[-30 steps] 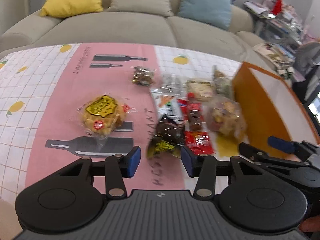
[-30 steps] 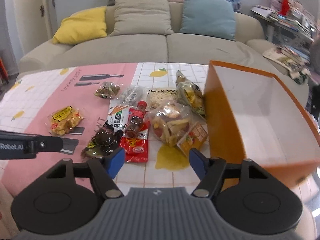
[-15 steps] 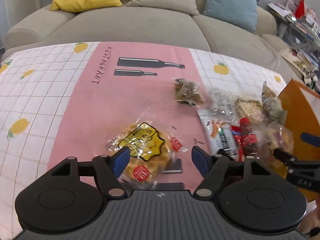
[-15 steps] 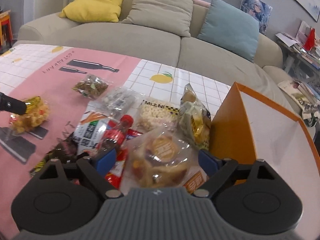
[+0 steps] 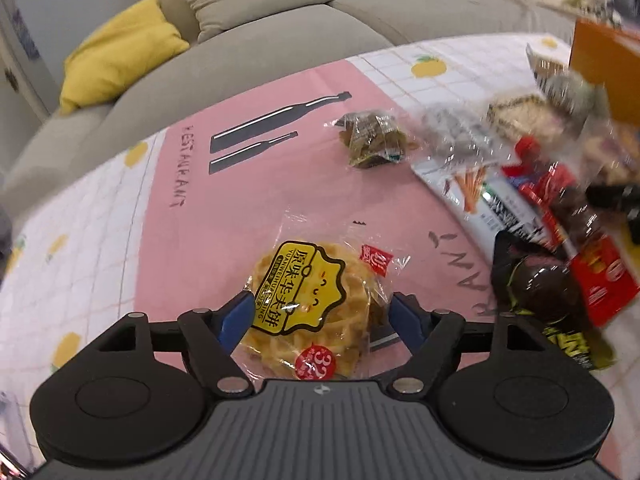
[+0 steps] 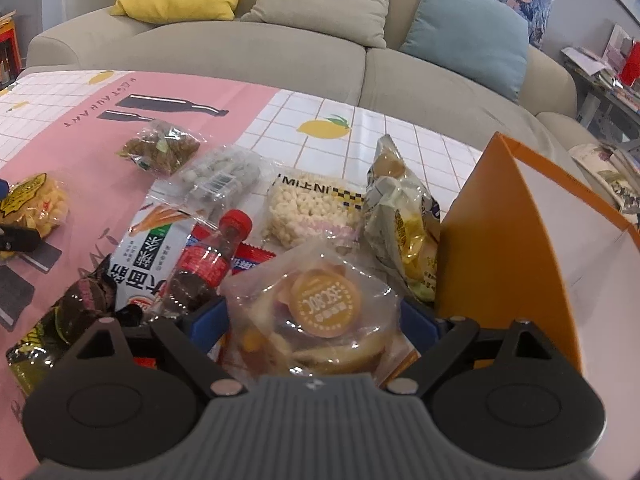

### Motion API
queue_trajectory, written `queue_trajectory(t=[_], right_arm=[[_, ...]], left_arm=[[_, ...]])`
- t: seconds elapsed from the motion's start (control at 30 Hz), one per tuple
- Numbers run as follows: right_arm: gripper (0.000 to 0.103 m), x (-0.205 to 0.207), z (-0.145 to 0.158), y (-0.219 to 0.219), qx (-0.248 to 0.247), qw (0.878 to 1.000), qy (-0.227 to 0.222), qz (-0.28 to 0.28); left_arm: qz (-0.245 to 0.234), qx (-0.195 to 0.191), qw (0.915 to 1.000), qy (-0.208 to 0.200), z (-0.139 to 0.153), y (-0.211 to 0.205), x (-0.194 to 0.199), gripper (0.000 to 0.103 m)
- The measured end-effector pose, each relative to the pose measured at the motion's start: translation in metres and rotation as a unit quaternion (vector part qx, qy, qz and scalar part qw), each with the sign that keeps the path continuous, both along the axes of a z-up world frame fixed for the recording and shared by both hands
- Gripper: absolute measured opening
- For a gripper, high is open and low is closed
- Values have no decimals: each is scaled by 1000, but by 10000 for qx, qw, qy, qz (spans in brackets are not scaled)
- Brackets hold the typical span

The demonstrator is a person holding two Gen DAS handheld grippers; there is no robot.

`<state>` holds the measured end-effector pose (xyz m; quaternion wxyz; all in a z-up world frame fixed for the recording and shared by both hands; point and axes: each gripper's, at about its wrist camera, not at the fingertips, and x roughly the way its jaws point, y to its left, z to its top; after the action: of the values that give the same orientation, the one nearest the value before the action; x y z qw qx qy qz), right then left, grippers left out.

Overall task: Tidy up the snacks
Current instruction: 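Grasp the yellow-labelled waffle bag with left tool while right grasps clear bread bag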

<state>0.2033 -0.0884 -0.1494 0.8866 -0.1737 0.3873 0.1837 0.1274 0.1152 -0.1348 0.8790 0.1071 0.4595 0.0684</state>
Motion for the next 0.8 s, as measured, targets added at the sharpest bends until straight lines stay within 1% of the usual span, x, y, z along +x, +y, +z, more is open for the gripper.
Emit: queue_trajectory(t=[0.07,0.1,0.23,0.27,0.33,0.37,0.43,0.47,0.57,0.63,0.73,0.8], right_arm=[[86,3,-3,-1,46,10000,59,-57],[82,4,-3,-1,62,9999,70,-97],[78,4,-4,-1,137,9997,115,-168],[77,4,-4,-1,121,9997,106,-166],[71,3,-4,0,100,9997,111,-178],[70,3,-5,0,109,9997,131,-170],[68,3,-4,-2,134,9996,150,-194],[67,2,-4,-1,113,9997,143,-189],[63,1,-2,-1,103,9995,157,-238],[62,-1,0,-3,165,9992,224,-285],[60,-8,6,-6,307,9987,292,-300],[60,-14,11,-6,318,9988,249,-280]], left_arm=[[87,185,9998,2,-5,-2,2,88],[153,215,9996,-23,-6,-2,3,88],[410,64,9990,-154,-7,2,6,86],[427,68,9989,-190,-7,1,6,85],[478,80,9985,-262,-7,0,4,84],[502,94,9982,-302,-8,0,3,83],[518,175,9979,-352,-8,-4,0,78],[548,179,9977,-357,-7,-6,1,77],[674,28,9968,-422,-2,-4,0,65],[706,-16,9963,-498,4,-4,-1,50],[805,-185,9951,-552,13,-2,-3,41],[878,-317,9938,-606,18,-1,-7,37]])
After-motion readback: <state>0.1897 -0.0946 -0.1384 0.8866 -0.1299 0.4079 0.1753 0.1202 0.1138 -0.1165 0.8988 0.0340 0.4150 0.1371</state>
